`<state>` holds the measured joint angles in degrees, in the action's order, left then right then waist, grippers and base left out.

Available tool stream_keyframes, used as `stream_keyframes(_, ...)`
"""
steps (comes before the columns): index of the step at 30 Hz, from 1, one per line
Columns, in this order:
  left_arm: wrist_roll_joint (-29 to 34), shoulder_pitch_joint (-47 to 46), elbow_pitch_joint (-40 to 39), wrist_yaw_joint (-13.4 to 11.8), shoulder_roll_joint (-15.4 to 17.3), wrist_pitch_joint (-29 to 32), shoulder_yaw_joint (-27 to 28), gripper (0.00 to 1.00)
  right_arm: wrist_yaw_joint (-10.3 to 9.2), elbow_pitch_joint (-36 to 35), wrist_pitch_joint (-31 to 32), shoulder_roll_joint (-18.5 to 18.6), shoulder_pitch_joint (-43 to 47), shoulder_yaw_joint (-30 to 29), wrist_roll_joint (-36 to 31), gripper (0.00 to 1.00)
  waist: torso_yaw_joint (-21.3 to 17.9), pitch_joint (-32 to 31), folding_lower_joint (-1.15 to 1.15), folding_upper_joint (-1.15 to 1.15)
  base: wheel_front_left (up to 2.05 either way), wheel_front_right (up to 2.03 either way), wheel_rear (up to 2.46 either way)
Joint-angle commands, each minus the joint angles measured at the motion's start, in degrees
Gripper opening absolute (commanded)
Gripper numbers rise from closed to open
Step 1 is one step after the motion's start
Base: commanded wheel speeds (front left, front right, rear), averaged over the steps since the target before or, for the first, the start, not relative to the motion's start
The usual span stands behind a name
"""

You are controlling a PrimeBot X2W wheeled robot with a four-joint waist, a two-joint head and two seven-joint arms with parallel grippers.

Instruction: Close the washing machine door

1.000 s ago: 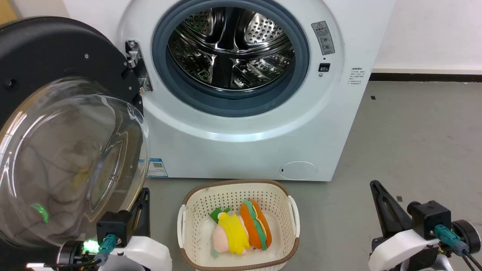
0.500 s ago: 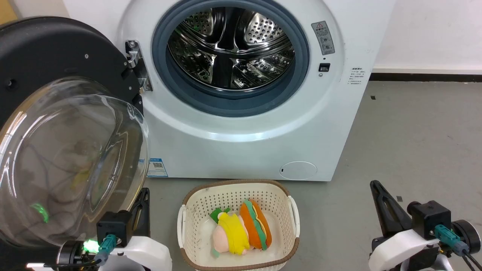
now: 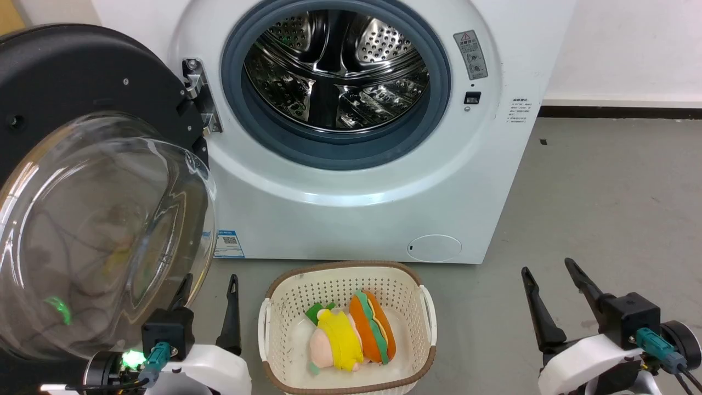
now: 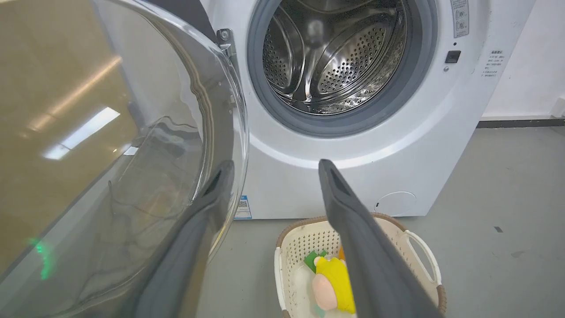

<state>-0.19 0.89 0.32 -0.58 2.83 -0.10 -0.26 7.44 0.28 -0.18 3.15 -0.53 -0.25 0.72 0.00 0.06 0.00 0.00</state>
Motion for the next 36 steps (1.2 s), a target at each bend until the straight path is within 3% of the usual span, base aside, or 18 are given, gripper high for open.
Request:
stream_keyframes(1, -0.31, -0.08, -0.09, -0.54, 0.0, -0.59, -0.12, 1.0, 0.0, -0.05, -0.57, -0.01, 0.02, -0.25, 0.72, 1.0, 0.01, 0.03, 0.0, 0.0, 0.0, 0.0, 0.0)
stream_keyframes(9, -0.44, -0.39, -0.69, -1.64, 0.01, -1.54, -0.6, 1.0, 0.0, -0.42, -1.52, -0.03, 0.2, -0.64, 2.59, 1.0, 0.16, 0.22, 0.0, 0.0, 0.0, 0.0, 0.0)
stream_keyframes(10, -0.43, -0.46, -0.83, -1.76, 0.01, -1.66, -0.65, 0.73, 0.01, -0.44, -1.64, -0.03, 0.23, -0.72, 2.8, 1.0, 0.23, 0.25, 0.0, 0.0, 0.0, 0.0, 0.0)
stream_keyframes(12, -0.41, -0.62, -1.12, -1.93, 0.01, -1.9, -0.77, 0.0, 0.01, -0.47, -1.88, -0.04, 0.28, -0.88, 3.22, 1.0, 0.39, 0.33, 0.0, 0.0, 0.0, 0.0, 0.0)
stream_keyframes(36, -3.17, -6.79, -8.89, -0.32, 0.58, -4.77, 2.37, 0.0, 0.01, -0.21, -4.74, -0.09, 1.0, -2.42, 7.68, 1.0, 5.8, 1.08, 0.0, 0.0, 0.0, 0.0, 0.0)
